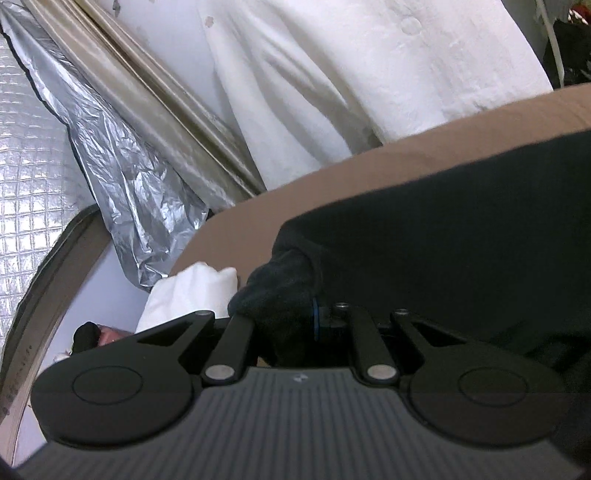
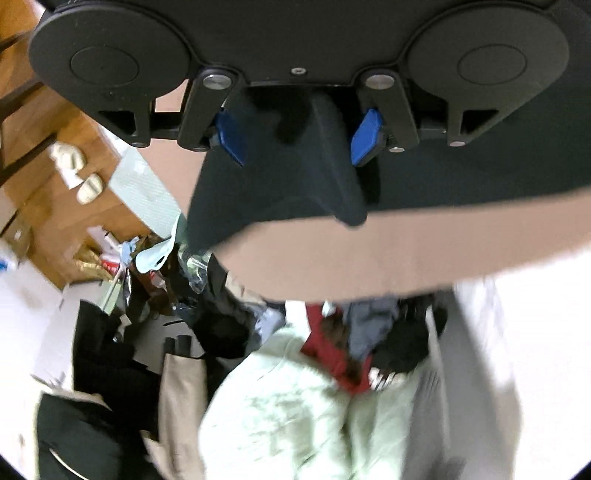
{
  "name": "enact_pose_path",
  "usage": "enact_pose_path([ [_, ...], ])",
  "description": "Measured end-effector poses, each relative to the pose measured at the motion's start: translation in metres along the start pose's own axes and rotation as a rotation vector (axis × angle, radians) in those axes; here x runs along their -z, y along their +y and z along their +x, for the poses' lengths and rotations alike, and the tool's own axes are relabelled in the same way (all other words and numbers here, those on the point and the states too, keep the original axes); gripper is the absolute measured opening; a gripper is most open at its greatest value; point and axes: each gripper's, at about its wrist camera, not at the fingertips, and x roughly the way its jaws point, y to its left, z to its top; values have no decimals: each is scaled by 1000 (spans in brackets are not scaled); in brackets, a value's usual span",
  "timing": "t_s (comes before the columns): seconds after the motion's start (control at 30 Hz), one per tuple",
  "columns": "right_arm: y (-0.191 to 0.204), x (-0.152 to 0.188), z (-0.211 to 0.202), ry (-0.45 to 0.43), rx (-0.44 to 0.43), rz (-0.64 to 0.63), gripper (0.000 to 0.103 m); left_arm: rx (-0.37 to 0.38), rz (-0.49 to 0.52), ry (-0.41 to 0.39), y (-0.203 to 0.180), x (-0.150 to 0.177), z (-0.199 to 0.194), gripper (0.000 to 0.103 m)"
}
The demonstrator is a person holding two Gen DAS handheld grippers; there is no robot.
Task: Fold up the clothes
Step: 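Grip the sweatshirt hem with the left gripper while the right gripper grasps the sleeve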
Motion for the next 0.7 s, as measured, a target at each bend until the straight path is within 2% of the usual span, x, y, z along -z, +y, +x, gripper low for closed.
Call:
enact_pose_path([
  [0.1, -38, -2, 4, 64, -81, 195, 68, 12, -16, 3, 0, 8, 4, 10],
  [0.23, -84, 25, 17, 220, -199, 483, 69, 31, -24, -6, -1, 15, 10, 11],
  [0.4, -87, 56, 30, 325, -319, 635, 69, 61, 10, 21, -9, 18, 18, 14],
  [0.43, -82, 55, 32, 326, -357, 642, 69, 69, 20, 30, -11, 19, 22, 14],
  [0.5, -64, 51, 36, 336, -413, 586, 78, 67, 51, 46, -15, 19, 31, 14],
  [0.53, -51, 47, 39, 342, -430, 525, 86, 64, 68, 53, -17, 20, 36, 14],
  [0.6, -20, 36, 44, 315, -391, 331, 86, 77, 103, 54, -19, 20, 45, 9],
  [0.67, 2, 31, 38, 205, -326, 222, 66, 47, 152, 10, -21, 20, 48, 8],
  [0.7, 13, 28, 35, 150, -293, 168, 35, 8, 165, 5, -21, 18, 49, 8],
])
